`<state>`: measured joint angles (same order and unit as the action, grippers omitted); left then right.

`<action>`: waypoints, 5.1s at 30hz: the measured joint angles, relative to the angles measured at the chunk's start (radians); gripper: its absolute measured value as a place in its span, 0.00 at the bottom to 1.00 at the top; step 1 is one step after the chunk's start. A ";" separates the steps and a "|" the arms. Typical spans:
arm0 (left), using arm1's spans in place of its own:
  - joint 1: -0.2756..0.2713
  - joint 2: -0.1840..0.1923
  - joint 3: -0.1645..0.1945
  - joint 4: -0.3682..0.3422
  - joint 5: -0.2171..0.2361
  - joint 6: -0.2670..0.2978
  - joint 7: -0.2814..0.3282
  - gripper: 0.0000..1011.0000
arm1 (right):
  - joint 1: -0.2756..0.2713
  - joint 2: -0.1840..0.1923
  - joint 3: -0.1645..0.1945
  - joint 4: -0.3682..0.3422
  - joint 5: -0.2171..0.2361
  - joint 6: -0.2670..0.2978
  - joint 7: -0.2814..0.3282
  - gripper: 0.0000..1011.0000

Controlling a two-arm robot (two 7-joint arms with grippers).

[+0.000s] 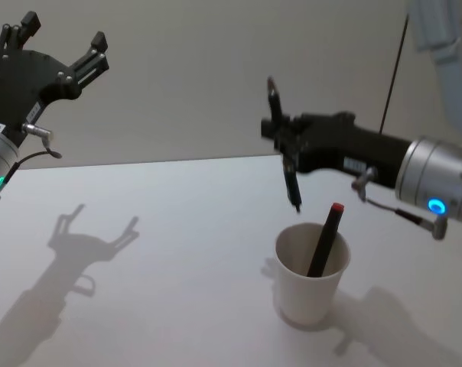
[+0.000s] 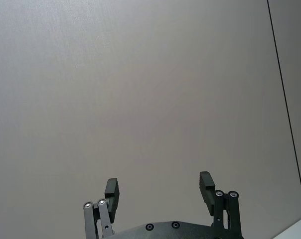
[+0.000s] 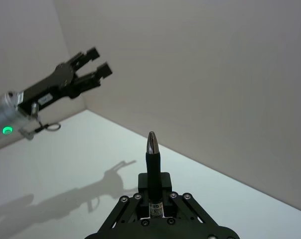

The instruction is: Place the pen into the pen holder.

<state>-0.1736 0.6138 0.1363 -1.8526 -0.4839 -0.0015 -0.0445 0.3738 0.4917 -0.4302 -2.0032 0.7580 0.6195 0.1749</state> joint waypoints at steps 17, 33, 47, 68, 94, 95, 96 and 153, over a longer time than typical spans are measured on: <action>-0.001 0.005 -0.005 0.000 0.002 0.003 0.005 0.99 | -0.062 0.123 -0.067 -0.069 -0.206 0.056 0.122 0.13; -0.001 0.007 -0.007 0.000 0.002 0.004 0.007 0.99 | -0.088 0.136 -0.091 -0.091 -0.280 0.005 0.110 0.13; -0.001 0.007 -0.007 0.000 0.001 0.004 0.007 0.99 | -0.074 0.098 -0.100 -0.080 -0.304 -0.012 0.094 0.13; -0.001 0.007 -0.007 0.000 0.001 0.003 0.007 0.99 | -0.080 0.109 -0.102 -0.079 -0.309 0.007 0.120 0.37; -0.001 0.007 -0.007 0.000 0.002 0.003 0.007 0.99 | -0.080 0.133 -0.071 -0.096 -0.303 -0.010 0.086 0.99; -0.001 0.007 -0.007 0.000 0.002 0.003 0.007 0.99 | -0.082 0.139 -0.064 -0.101 -0.298 -0.016 0.073 0.99; -0.001 0.007 -0.007 0.000 0.002 0.004 0.007 0.99 | -0.083 0.142 -0.060 -0.103 -0.296 -0.019 0.064 0.99; -0.052 -0.188 0.259 0.186 0.233 0.013 0.029 0.99 | -0.390 0.592 0.389 -0.263 0.007 -0.265 -0.619 0.99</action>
<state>-0.2260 0.4257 0.3957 -1.6671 -0.2511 0.0118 -0.0159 -0.0159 1.0835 -0.0416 -2.2660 0.7650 0.3541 -0.4439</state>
